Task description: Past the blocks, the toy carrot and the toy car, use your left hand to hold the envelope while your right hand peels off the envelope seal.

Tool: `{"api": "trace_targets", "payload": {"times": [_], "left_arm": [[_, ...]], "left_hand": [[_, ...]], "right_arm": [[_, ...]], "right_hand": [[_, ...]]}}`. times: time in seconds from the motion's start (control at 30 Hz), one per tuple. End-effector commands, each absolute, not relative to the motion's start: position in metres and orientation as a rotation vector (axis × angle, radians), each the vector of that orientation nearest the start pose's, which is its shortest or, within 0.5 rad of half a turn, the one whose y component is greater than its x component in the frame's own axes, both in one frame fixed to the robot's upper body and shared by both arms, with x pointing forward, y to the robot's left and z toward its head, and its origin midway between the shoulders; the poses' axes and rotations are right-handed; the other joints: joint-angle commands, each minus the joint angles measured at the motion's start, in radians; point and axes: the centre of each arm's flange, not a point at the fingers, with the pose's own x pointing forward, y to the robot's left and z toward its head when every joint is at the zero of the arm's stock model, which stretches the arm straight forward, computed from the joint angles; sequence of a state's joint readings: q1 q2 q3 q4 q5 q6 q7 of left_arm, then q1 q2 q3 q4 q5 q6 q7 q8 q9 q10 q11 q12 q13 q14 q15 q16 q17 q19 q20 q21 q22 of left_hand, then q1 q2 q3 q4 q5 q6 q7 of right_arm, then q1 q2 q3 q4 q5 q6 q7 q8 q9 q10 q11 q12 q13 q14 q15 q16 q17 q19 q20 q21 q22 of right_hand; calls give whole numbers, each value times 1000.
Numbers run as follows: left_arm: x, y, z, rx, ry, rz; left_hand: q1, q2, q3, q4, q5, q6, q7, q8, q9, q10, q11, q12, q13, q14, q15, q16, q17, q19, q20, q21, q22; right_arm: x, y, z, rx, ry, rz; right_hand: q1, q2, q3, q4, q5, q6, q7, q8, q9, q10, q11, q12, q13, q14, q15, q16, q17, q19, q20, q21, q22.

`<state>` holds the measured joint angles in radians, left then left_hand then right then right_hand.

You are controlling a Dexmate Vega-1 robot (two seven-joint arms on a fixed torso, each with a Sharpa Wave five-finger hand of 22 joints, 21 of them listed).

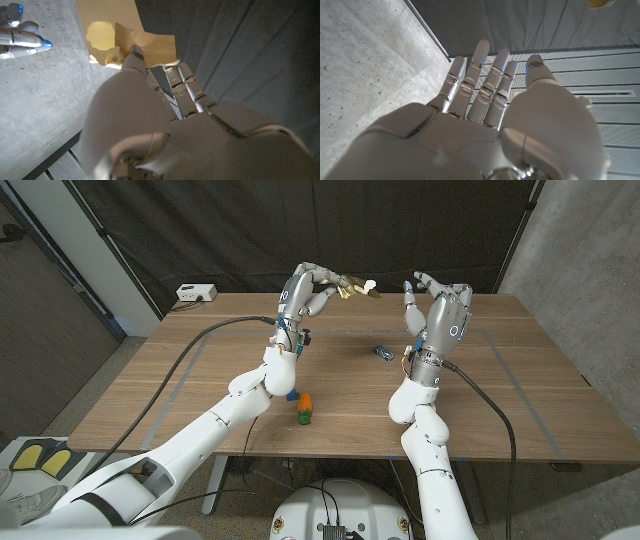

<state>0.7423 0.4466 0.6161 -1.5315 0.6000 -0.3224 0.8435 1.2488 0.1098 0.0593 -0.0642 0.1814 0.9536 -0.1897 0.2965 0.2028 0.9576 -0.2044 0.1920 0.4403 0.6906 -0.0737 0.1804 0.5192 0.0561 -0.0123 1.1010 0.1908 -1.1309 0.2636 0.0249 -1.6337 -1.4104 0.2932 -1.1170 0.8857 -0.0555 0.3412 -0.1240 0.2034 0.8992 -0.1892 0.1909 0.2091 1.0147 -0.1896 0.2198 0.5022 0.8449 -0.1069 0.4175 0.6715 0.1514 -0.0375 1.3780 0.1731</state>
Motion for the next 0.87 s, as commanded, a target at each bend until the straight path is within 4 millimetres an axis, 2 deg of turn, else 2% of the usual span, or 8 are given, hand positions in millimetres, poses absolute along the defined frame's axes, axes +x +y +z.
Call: {"api": "trace_targets", "payload": {"times": [0.03, 0.07, 0.17, 0.23, 0.4, 0.67, 0.87], "left_arm": [[533, 136, 51, 700, -1349, 348], [532, 138, 50, 698, -1346, 350], [530, 143, 49, 713, -1323, 344], [529, 147, 48, 732, -1304, 332], [527, 157, 44, 735, -1293, 296], [525, 177, 35, 711, -1266, 303], [528, 192, 27, 701, -1222, 308]], "left_hand": [[-98, -50, -33, 40, 7, -147, -23, -70, -3, -170, -4, -7, -50, -148, -140, 3, -40, -83, 35, -21, 0], [-110, -54, -37, 43, 12, -181, -25, -82, -3, -205, -6, -7, -60, -180, -136, 3, -49, -96, 45, -25, 0], [-138, -58, -46, 54, 16, -216, -26, -91, -2, -276, 1, -7, -67, -226, -124, 4, -62, -109, 55, -29, -1], [-148, -60, -50, 57, 18, -220, -27, -89, -2, -293, 0, -4, -68, -243, -116, 4, -65, -116, 61, -32, -1], [-208, -78, -79, 84, 23, -241, -19, -91, 0, -356, 11, -3, -67, -289, -94, 7, -72, -138, 78, -41, -1], [-222, -71, -82, 93, 28, -242, -16, -86, 2, -372, 16, 1, -67, -303, -89, 10, -77, -142, 77, -43, -1], [-226, -61, -80, 96, 30, -255, -10, -88, 3, -388, 20, 2, -66, -310, -87, 12, -79, -146, 76, -44, 0]], "right_arm": [[480, -177, -11, -677, -1266, -1080], [479, -177, -11, -676, -1265, -1078], [476, -177, -12, -681, -1258, -1085], [473, -176, -14, -680, -1247, -1093], [461, -170, -19, -665, -1221, -1119], [439, -154, -28, -684, -1210, -1141], [433, -140, -22, -686, -1255, -1117]], "right_hand": [[-55, -12, 23, 13, -1, -40, 3, -1, 2, -54, 8, -18, -31, -34, -120, -94, -86, 12, -24, -43, -2], [-60, -15, 25, 14, -1, -46, 2, -2, 2, -65, 6, -21, -35, -38, -119, -104, -95, 12, -23, -50, -3], [-76, -18, 31, 17, -2, -58, 3, -2, 2, -76, 10, -20, -47, -49, -118, -129, -116, 8, -15, -68, -3], [-89, -17, 37, 20, -1, -64, 1, -1, 2, -102, 22, -25, -56, -49, -118, -142, -129, 7, -7, -80, -3], [-105, -15, 38, 27, -2, -65, 3, 1, 2, -104, 25, -22, -62, -46, -117, -146, -132, 5, 0, -88, -2], [-112, -11, 42, 30, -3, -65, 2, 2, 1, -103, 24, -18, -67, -42, -118, -149, -134, 5, 4, -94, -1], [-107, -4, 51, 26, -1, -67, 0, 2, 0, -106, 22, -17, -72, -36, -120, -150, -136, 7, 3, -99, 0]]}}
